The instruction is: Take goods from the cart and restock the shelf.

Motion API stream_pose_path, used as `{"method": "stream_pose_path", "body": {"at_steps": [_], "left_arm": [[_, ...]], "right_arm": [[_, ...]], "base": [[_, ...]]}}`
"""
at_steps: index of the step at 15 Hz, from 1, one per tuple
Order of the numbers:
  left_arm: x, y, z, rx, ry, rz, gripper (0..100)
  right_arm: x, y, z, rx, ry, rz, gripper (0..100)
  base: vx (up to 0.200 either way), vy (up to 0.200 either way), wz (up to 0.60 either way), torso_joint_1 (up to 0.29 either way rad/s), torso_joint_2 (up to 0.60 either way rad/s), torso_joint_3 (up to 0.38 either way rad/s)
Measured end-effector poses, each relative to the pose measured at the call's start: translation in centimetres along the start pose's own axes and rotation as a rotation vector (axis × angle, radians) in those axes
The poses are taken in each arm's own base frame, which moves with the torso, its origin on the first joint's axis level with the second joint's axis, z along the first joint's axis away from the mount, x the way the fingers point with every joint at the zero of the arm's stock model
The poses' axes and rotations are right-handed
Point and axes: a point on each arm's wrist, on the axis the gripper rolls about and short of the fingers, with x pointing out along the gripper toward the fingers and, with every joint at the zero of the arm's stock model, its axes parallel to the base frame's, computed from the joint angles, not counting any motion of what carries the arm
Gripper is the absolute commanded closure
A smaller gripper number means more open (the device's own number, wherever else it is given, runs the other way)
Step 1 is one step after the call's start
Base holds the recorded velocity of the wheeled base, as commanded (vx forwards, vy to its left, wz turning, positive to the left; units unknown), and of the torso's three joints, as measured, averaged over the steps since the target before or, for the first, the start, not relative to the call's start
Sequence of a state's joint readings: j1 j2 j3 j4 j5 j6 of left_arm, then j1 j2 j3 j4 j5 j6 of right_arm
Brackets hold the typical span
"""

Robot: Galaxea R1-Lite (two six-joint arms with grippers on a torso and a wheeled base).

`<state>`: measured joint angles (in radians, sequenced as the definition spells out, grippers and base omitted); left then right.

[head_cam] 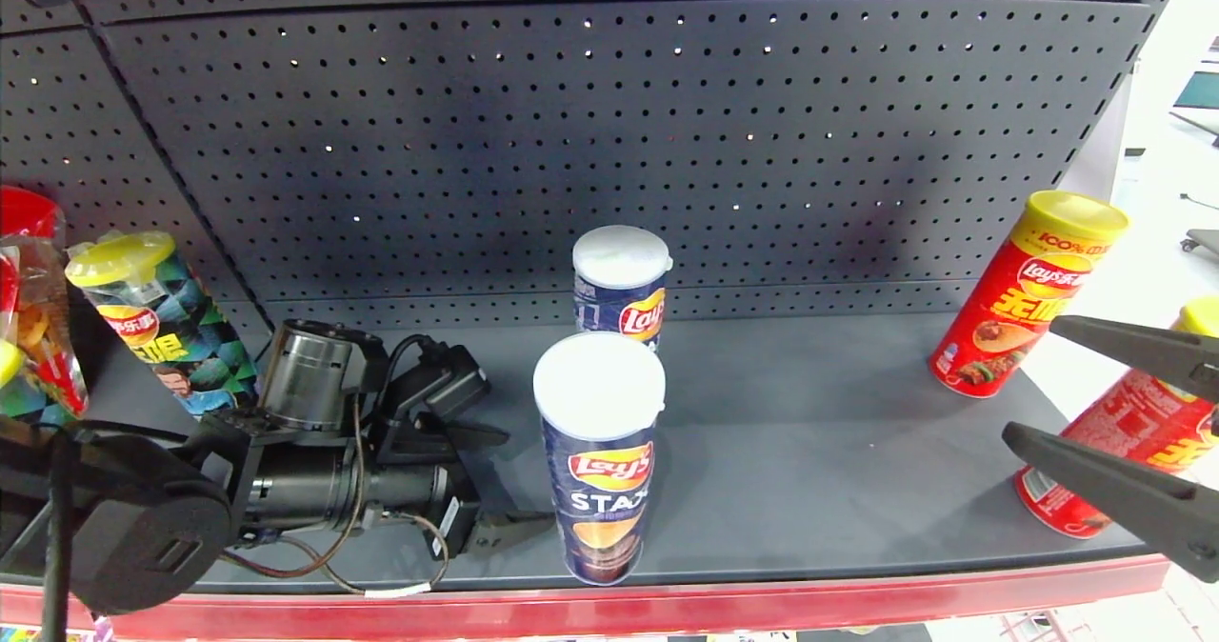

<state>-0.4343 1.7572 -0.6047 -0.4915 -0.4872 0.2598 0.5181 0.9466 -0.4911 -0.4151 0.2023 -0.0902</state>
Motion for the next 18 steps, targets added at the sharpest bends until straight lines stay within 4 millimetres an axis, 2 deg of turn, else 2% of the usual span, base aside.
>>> {"method": "stream_pose_path", "body": {"at_steps": [4, 10, 13, 18], "left_arm": [[0.3, 0.2, 0.3, 0.002, -0.007, 0.002, 0], [-1.8, -1.5, -2.0, -0.02, 0.035, -0.013, 0], [-2.2, -1.8, -1.7, -0.007, 0.016, -0.018, 0], [-1.5, -1.6, -0.8, 0.006, -0.001, -0.024, 0]], "right_arm": [[-0.1, 0.0, -0.5, 0.023, 0.017, -0.002, 0], [1.7, -0.1, -2.9, 0.079, 0.162, 0.025, 0], [2.6, -0.2, -3.5, 0.09, 0.209, 0.037, 0], [2.7, -0.2, -3.8, 0.094, 0.223, 0.034, 0]], "base": [[0.0, 0.0, 0.0, 0.0, 0.0, 0.0], [0.0, 0.0, 0.0, 0.0, 0.0, 0.0], [0.0, 0.0, 0.0, 0.0, 0.0, 0.0], [0.0, 0.0, 0.0, 0.0, 0.0, 0.0]]}}
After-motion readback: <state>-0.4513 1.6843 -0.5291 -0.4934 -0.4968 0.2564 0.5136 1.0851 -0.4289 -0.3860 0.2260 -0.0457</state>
